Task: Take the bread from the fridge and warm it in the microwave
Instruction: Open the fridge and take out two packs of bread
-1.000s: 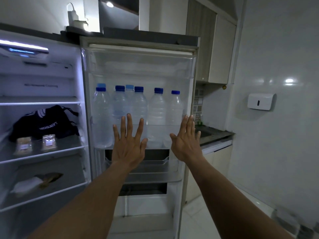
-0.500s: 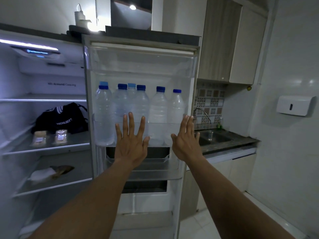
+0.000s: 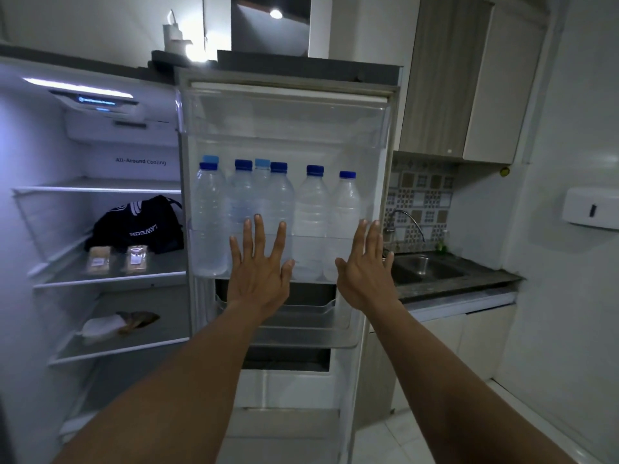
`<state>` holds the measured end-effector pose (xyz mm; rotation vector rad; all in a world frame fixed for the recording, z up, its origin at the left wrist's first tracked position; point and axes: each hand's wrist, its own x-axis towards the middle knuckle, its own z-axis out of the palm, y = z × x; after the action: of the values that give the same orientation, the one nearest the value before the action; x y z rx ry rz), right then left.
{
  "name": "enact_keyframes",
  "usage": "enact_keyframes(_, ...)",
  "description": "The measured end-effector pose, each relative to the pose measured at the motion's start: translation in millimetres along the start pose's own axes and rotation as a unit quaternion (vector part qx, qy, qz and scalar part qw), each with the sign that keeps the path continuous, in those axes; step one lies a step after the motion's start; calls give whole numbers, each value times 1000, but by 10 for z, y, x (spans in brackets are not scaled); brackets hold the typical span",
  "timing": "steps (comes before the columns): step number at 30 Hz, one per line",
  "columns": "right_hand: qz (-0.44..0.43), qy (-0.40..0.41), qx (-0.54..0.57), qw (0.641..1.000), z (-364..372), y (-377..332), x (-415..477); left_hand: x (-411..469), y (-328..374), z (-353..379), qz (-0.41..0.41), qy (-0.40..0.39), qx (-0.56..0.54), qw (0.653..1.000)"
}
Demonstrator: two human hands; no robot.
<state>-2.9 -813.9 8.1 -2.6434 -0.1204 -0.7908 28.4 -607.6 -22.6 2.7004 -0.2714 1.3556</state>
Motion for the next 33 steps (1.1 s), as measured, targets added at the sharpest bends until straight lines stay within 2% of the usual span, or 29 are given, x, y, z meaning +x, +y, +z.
enact_keyframes(3,-6,15,-23,1000,-34,-117,-8,-10,-42,-50,9,-7,-7,1000)
enact_keyframes(7,2,89,-40,995,-62,-387,-35,11,-185,-214,24,-22,-4,999)
enact_keyframes(10,-36,118,-55,991,-74,-650,-61,28,-408,-362,14,-19,-11,1000)
enact_keyframes(18,-108,85,-39,990,234,-1650,-101,-100,-1434,-746,-9,-33,14,999)
enact_keyframes(27,-172,31,-2,985,973,-3099,-40,-427,-2968,-947,-43,-58,60,996)
enact_keyframes(33,-173,-16,30,984,1593,-3805,110,-548,-3844,-946,-72,-80,73,991)
